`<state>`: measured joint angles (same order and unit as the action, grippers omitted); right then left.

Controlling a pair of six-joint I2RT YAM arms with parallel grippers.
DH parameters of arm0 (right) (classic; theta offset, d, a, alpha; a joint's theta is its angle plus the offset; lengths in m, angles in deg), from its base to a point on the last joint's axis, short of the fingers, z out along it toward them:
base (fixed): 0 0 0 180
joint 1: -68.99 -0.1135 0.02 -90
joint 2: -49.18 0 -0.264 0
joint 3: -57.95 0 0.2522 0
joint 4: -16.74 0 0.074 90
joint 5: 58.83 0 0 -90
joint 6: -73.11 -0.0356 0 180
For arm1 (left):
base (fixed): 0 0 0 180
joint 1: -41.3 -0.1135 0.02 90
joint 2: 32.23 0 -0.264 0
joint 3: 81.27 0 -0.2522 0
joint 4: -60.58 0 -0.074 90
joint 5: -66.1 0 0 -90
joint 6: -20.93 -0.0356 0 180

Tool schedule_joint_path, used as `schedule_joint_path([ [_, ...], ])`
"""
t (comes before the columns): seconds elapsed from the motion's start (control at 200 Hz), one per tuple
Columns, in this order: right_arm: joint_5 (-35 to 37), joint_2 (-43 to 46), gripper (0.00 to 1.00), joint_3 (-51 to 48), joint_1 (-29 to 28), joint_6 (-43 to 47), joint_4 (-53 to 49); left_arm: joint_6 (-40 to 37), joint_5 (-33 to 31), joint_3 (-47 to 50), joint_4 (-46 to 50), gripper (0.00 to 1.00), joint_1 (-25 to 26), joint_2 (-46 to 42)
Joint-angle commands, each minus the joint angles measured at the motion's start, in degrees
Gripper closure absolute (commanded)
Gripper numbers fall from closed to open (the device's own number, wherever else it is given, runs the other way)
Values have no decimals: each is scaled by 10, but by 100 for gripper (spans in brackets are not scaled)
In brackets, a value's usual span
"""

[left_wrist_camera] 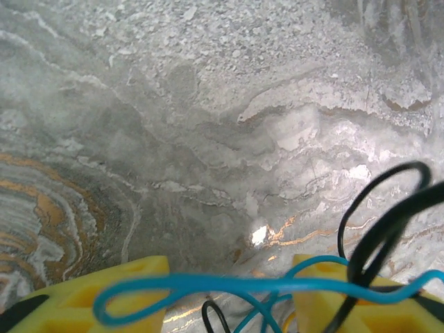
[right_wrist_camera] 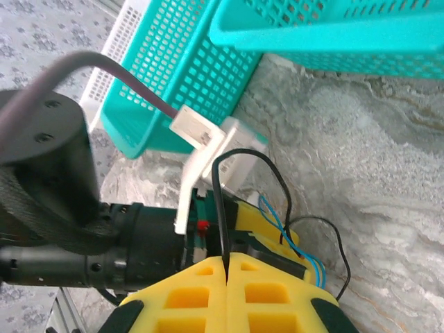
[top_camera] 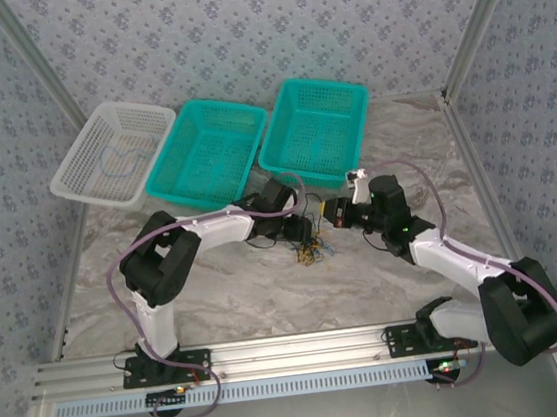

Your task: Untangle the cables

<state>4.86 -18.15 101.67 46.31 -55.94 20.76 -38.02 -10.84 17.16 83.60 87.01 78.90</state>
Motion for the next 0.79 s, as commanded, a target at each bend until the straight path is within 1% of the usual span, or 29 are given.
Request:
schedule_joint_path([
  [0.0,13,18,100,23,4,-11,1,-14,27,-1,7,60,6,25],
  [0.14,25,27,100,20,6,-24,5,-19,44,25,-32,80,6,6],
  [0.255,39,49,100,16,14,-33,8,-17,29,40,-38,100,5,-3],
  [0.4,54,91,100,18,50,-35,-25,4,1,66,-48,100,-6,-18],
  [0.49,56,120,100,25,88,-21,-74,24,-17,101,-70,100,-20,-41],
  [0.57,47,137,100,29,120,-15,-107,42,-19,137,-97,100,-37,-62],
  [0.655,36,146,100,28,150,-20,-120,55,-22,166,-121,100,-49,-82],
  [0.79,34,154,100,20,182,-34,-124,58,-38,190,-122,100,-57,-106],
])
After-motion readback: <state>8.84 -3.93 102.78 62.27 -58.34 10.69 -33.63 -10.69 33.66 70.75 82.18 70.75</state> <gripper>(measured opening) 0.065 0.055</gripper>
